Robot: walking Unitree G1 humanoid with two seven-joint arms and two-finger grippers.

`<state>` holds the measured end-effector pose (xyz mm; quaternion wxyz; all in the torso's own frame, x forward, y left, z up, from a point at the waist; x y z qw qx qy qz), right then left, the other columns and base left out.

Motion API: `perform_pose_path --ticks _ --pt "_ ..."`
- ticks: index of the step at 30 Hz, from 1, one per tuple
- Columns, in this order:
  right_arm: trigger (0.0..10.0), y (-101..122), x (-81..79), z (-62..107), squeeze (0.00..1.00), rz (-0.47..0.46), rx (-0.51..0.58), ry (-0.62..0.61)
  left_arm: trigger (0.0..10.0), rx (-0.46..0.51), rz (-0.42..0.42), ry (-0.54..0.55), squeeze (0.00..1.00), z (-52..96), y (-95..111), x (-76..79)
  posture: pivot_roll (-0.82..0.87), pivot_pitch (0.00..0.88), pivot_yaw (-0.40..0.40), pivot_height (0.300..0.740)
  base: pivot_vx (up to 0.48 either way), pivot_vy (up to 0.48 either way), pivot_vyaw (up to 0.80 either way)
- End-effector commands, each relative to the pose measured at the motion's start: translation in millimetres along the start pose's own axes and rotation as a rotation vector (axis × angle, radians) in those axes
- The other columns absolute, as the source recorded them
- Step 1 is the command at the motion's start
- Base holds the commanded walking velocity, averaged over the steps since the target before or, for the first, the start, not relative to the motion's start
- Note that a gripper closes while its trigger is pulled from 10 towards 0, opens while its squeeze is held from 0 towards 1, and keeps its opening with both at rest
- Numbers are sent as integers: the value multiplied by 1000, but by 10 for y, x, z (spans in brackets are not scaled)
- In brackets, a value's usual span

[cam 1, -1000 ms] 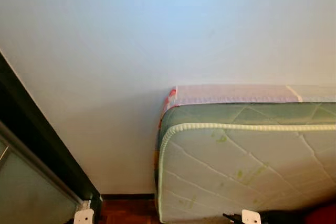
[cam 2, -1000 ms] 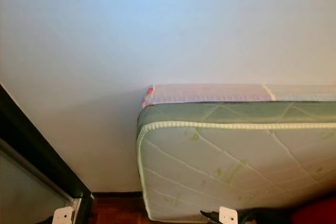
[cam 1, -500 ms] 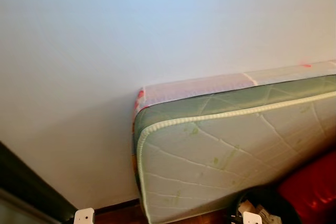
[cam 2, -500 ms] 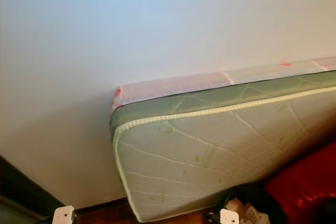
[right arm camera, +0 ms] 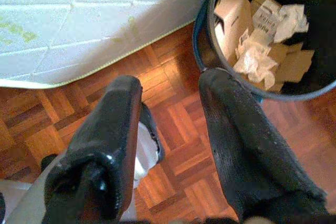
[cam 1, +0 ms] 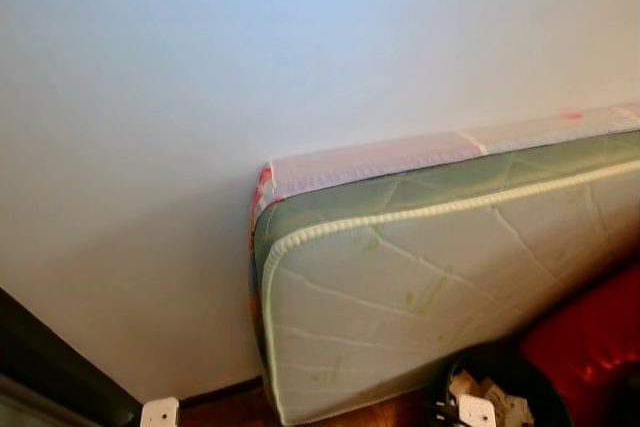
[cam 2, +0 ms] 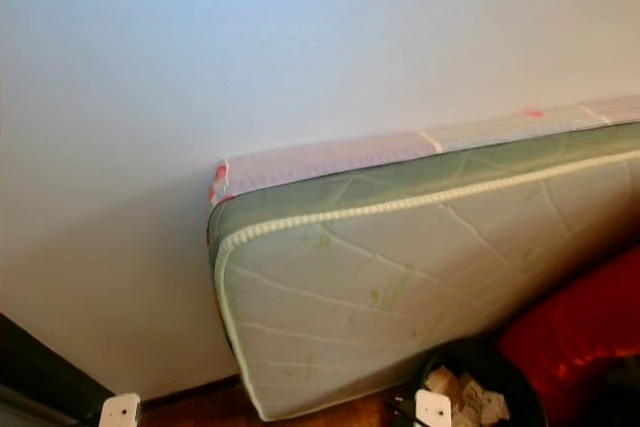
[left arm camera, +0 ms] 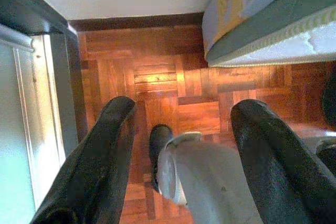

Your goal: Clean up the room

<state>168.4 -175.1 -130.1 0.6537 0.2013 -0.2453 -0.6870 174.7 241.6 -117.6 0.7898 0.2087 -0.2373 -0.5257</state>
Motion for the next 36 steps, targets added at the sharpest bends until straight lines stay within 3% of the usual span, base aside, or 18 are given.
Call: perform_pose_path --ticks 1,27,36 --pt "10000 19 511 28 0 58 -43 82 10000 -39 -45 -54 0 -91 -76 487 67 65 -31 740 0 0 -712" --pt "10000 16 514 29 0 56 -45 84 10000 -41 -40 -38 0 -85 -89 447 67 67 -34 740 0 0 -715" --pt "10000 27 511 30 0 26 -32 89 10000 -45 -44 -28 0 -79 -100 410 73 68 -35 740 0 0 0"
Point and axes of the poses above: a point about 5 cm out from each wrist's last joint towards the gripper, its own z axis pointing back from the gripper into the wrist, its own y axis along the axis of the wrist's last joint, x = y × z, the point moved 4 cm from there along -z, pointing out of the wrist towards the gripper, and after that the axes turned 11 degrees about z, right-handed, at the moved point
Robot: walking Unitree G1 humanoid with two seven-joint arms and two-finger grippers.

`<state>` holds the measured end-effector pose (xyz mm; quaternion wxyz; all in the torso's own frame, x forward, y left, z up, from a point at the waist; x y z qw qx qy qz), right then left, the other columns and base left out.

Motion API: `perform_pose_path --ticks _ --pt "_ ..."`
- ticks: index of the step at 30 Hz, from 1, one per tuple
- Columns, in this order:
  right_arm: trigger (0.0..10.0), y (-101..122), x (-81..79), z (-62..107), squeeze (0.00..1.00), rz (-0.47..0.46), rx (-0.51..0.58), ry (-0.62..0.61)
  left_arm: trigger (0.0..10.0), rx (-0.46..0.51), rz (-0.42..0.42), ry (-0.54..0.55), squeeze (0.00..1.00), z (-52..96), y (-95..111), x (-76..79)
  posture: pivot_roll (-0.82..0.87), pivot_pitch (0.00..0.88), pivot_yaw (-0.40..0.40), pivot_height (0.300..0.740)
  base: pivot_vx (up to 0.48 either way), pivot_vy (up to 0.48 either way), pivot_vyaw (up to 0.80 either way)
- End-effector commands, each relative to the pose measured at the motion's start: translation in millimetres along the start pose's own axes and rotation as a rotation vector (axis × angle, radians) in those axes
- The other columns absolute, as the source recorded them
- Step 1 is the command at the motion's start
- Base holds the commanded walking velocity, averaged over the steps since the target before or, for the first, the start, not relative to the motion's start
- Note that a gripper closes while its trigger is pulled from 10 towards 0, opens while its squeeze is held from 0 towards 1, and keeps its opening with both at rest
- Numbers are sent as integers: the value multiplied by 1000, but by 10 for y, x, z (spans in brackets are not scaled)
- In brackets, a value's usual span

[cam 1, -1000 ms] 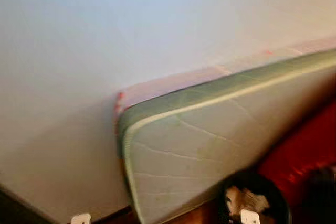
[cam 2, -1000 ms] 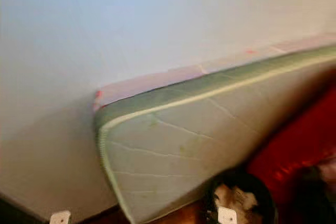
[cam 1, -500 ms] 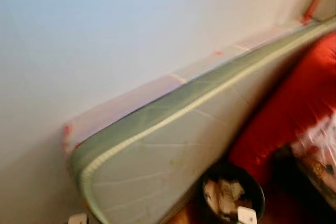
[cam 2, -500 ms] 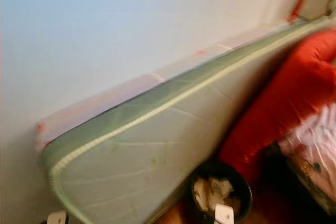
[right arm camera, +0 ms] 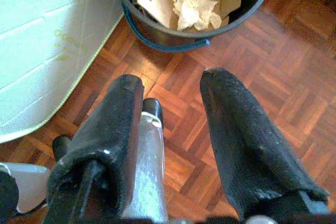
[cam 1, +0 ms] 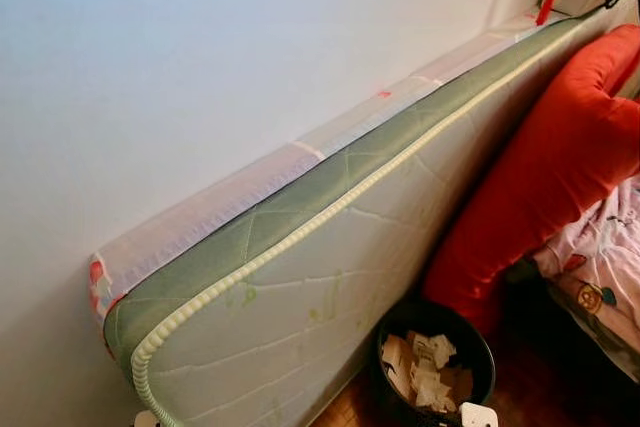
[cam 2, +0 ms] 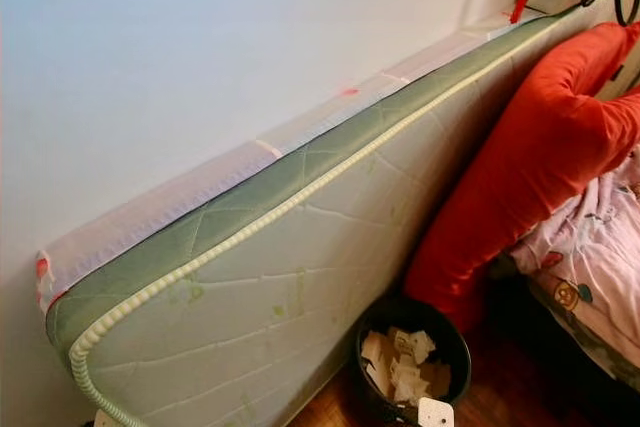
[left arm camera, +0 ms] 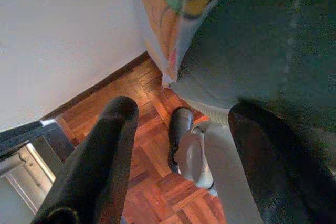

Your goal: Clean up the room

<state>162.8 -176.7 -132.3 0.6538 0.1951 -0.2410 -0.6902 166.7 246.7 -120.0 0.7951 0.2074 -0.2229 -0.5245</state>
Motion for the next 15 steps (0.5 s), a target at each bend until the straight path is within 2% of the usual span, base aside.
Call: perform_pose_path --ticks 1,5,15 --pt "10000 86 494 15 0 30 -16 93 10000 -25 -46 -52 0 -91 -45 492 73 68 -35 740 0 0 0" --pt "10000 87 497 15 0 31 -16 91 10000 -25 -63 -52 0 -94 -39 499 71 68 -35 740 0 0 0" --pt "10000 80 489 14 0 34 -24 98 10000 -26 -66 -55 0 -98 -32 520 74 65 -34 740 0 -340 0"
Point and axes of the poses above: a point about 5 cm out from each wrist's last joint towards the gripper, its own z axis pointing back from the gripper into the wrist, its own y axis along the axis of the wrist's last joint, x = y × z, the point moved 4 cm from there along -z, pointing out of the wrist towards the gripper, and after that the axes turned 11 degrees about z, right-handed, at the moved point
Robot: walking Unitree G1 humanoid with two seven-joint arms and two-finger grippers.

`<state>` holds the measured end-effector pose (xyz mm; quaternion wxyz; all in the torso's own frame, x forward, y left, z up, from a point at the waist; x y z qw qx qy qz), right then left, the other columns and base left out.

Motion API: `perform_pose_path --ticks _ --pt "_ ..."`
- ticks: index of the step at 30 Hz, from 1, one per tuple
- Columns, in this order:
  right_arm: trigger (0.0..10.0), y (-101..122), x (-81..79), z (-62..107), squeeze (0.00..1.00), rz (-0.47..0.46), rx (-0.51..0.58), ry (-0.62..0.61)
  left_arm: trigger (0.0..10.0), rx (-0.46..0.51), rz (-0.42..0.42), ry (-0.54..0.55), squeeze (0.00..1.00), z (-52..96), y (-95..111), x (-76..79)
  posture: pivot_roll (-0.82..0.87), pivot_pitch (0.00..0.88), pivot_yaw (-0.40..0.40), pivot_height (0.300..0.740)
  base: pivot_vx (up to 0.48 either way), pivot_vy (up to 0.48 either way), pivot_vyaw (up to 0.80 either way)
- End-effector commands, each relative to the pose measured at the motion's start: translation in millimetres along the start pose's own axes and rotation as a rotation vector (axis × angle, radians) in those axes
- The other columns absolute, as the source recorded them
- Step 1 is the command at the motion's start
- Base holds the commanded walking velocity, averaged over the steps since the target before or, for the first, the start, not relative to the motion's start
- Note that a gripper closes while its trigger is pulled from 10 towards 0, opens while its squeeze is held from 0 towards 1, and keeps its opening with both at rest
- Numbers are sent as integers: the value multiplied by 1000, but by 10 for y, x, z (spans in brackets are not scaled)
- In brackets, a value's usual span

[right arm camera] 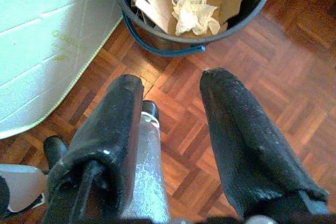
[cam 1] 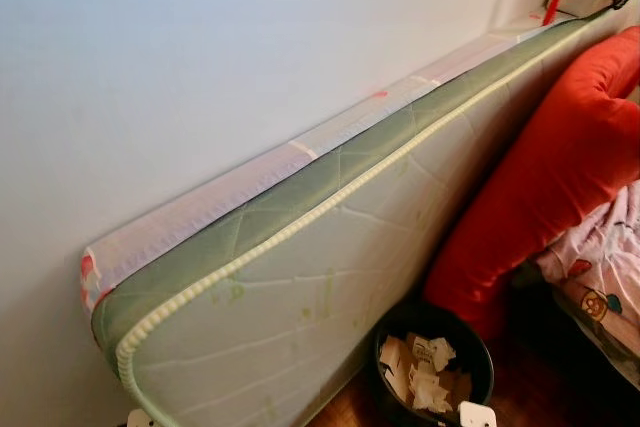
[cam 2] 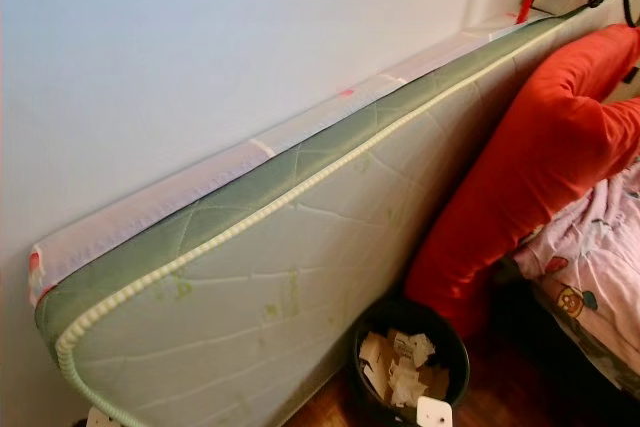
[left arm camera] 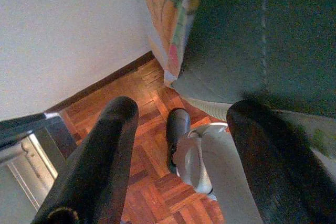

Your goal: Clean up the room

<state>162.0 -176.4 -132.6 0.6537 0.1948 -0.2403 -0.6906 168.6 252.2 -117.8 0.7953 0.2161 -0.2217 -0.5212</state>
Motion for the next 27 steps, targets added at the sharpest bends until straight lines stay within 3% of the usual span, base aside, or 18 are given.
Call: perform_pose_path --ticks 1,11,27 --pt "10000 88 489 12 0 34 -22 98 10000 -39 -67 -68 0 -93 -80 563 75 64 -33 740 0 -341 0" --pt "10000 80 482 12 0 38 -31 107 10000 -41 -70 -67 0 -92 -90 564 79 60 -36 740 0 -340 0" --pt "10000 71 472 13 0 35 -38 118 10000 -43 -55 -43 0 -86 -95 502 84 63 -38 740 0 0 0"
Point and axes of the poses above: a point about 5 cm out from each wrist's last joint towards the gripper, its own z axis pointing back from the gripper into the wrist, its own y axis along the axis of the wrist's last joint, x = y × z, the point moved 4 cm from there along -z, pointing out of the wrist towards the gripper, and after that the axes turned 11 degrees about z, right-handed, at the moved point
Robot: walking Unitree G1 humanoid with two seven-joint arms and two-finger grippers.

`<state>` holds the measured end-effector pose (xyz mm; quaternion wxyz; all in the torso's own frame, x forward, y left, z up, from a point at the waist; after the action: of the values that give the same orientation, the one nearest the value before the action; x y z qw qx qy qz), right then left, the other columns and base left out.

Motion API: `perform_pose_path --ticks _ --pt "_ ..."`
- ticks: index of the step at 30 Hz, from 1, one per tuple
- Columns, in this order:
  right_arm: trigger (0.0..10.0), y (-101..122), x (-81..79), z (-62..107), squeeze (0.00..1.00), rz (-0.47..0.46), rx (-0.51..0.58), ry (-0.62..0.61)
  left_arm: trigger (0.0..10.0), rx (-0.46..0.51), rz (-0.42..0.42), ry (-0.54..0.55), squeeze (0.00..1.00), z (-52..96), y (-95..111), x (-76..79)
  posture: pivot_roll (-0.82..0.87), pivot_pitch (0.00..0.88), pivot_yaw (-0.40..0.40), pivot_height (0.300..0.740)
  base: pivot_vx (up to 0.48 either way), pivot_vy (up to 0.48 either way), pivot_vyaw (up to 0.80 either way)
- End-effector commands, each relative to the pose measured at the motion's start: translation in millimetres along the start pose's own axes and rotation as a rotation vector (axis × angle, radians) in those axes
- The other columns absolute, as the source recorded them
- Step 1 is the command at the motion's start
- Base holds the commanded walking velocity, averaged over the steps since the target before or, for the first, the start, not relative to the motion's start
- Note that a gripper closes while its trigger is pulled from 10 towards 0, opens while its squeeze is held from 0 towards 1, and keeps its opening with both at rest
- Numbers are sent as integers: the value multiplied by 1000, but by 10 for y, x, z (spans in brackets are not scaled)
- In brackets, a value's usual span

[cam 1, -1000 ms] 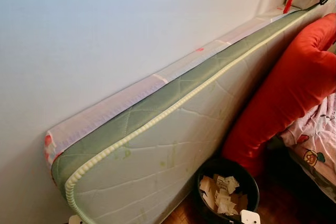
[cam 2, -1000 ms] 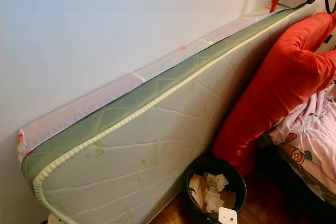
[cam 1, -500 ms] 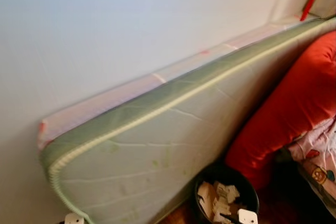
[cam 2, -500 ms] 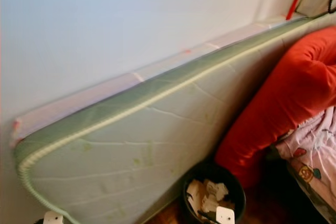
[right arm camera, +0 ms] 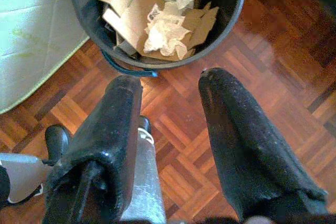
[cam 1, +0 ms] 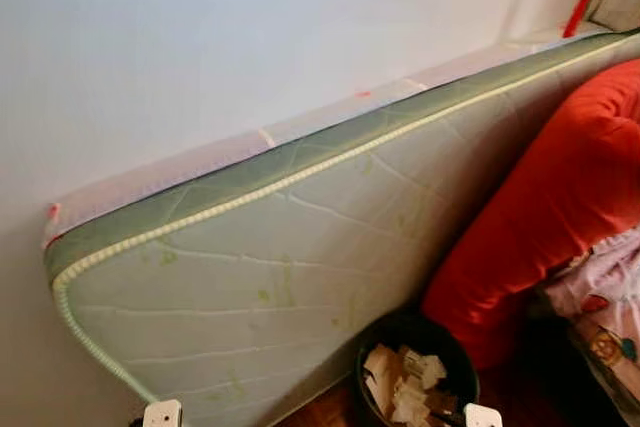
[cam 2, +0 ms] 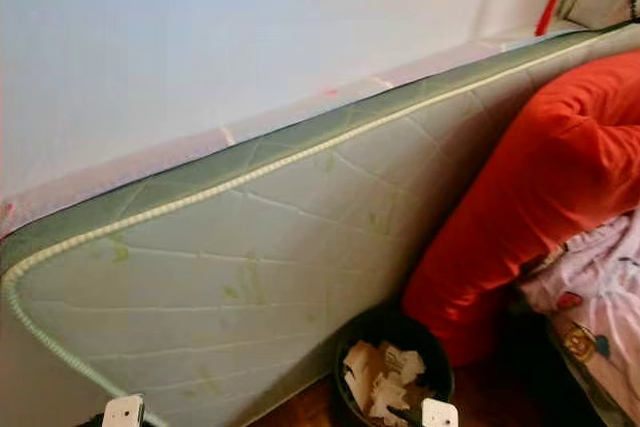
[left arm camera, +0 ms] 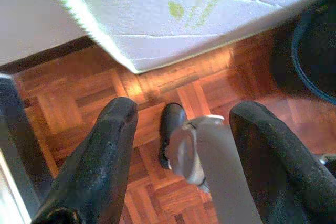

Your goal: Clean up the room

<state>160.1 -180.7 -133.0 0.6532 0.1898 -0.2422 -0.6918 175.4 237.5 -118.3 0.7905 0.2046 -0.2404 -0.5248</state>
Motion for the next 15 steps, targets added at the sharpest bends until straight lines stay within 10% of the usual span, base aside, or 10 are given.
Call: perform_pose_path --ticks 1,15 --pt "10000 87 429 4 0 34 -33 127 10000 -45 -54 2 0 -75 -89 339 84 63 -38 740 0 0 0" --pt "10000 77 446 3 0 12 -39 104 10000 -44 -83 -17 0 -81 -75 375 75 68 -38 740 0 -188 -382"
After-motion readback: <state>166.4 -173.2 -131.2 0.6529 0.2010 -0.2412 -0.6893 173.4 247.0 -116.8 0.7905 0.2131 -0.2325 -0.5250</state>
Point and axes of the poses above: a point about 5 cm out from each wrist's last joint towards the gripper, its own z axis pointing back from the gripper into the wrist, its own y axis along the axis of the wrist's last joint, x = y × z, the point moved 4 cm from there along -z, pointing out of the wrist towards the gripper, and after that the axes turned 11 degrees about z, right-handed, at the moved point
